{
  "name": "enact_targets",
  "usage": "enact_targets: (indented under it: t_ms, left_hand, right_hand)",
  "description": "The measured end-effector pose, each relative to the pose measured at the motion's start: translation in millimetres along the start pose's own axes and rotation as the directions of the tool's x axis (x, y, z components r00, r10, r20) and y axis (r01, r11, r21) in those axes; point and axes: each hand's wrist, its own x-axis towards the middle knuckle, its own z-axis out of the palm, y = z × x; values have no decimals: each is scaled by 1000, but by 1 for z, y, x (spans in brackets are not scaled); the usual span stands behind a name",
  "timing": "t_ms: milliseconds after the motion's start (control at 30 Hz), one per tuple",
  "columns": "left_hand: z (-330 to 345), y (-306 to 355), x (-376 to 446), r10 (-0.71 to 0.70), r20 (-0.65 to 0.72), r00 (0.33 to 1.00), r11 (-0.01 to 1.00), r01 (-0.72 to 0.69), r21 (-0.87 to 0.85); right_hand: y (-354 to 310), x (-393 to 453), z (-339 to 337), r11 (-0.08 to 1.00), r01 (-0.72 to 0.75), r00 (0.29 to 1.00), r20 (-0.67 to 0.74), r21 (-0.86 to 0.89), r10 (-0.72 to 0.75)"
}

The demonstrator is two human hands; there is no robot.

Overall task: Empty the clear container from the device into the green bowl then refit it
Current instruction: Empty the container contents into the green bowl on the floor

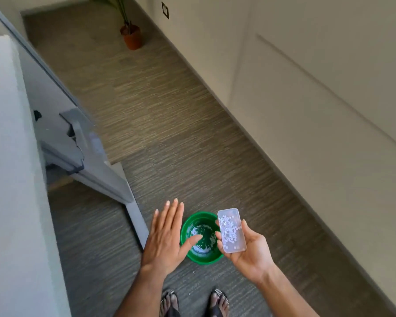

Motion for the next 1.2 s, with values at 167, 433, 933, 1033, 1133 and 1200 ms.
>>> enact_targets:
  t_ms: [167, 433, 933, 1033, 1133, 1200]
  left_hand:
    - [110, -24, 27, -78, 87, 993, 997, 78, 5]
    - [232, -42, 55, -75, 175, 982, 997, 71, 29]
    - [274, -56, 61, -53, 232, 971, 996, 35, 80]
    - [274, -56, 59, -49, 228, 972, 997, 32, 77]
    - [271, -55, 61, -48, 212, 976, 997, 33, 72]
    - [270, -54, 60, -46, 210, 977, 997, 32, 71]
  right_hand:
    - [23, 102, -57, 999, -17, 998, -54, -35, 15]
    - [53, 225, -122, 932, 96, 983, -114, -351, -144]
    - [93, 264, -139, 2, 97, 804, 77, -995, -589]
    - [97, 263, -135, -74, 39, 782, 76, -997, -619]
    - [98, 261, -131, -95, 69, 783, 113, -993, -612]
    - [97, 259, -130, -59, 107, 797, 121, -993, -592]
